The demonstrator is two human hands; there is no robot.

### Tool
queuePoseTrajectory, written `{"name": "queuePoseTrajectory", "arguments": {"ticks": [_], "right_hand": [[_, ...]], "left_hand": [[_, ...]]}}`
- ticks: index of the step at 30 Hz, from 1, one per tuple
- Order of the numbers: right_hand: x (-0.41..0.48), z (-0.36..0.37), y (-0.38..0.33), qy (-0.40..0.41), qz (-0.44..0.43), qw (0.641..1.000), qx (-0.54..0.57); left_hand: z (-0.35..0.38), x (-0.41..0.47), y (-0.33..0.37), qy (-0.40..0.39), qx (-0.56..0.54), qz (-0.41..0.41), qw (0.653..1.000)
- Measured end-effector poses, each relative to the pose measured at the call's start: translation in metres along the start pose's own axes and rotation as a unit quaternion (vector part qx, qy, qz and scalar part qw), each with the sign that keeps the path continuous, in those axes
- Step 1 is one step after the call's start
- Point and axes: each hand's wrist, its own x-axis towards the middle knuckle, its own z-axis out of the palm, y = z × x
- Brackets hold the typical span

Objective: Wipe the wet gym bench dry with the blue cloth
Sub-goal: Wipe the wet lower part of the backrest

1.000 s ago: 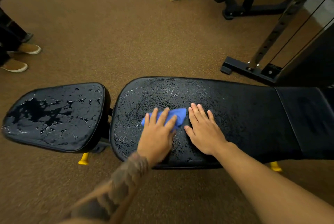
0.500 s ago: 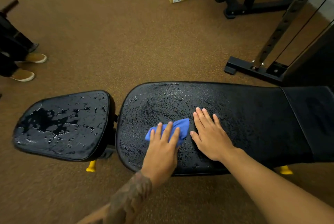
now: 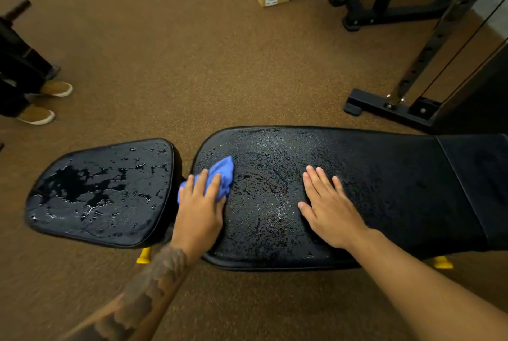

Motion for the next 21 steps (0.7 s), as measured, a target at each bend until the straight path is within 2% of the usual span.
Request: {"name": "queuePoseTrajectory", "arguments": {"ticks": [4,8,11,14,18,21], "right_hand": [[0.001,0.001,0.0,-0.003,0.004,1.0,-0.008],[0.002,0.003,0.0,0.007,0.008,1.0,-0.018],[0.001,0.002,-0.001,0.006,0.01,1.0,-0.01],[0.001,0.0,-0.002,-0.004,0.01,1.0,0.004],[0.0,-0.002,-0.001,-0.01,0.003,1.0,0.01],[-0.001,-0.002,-0.002,-0.011,0.005,1.0,0.012]], "left_hand": [[0.011,-0.054,0.049,-0.019,-0.001,0.105,0.994],[0.027,-0.011,0.087,-0.015,-0.01,0.146,0.989],[0.027,0.045,0.077,-0.036,0.012,0.11,0.993],[0.014,0.063,0.038,-0.034,0.02,0.043,0.998],[0.002,0.007,-0.011,0.003,-0.021,-0.016,1.0],[0.006,-0.065,-0.002,0.028,-0.051,-0.038,0.998]]}}
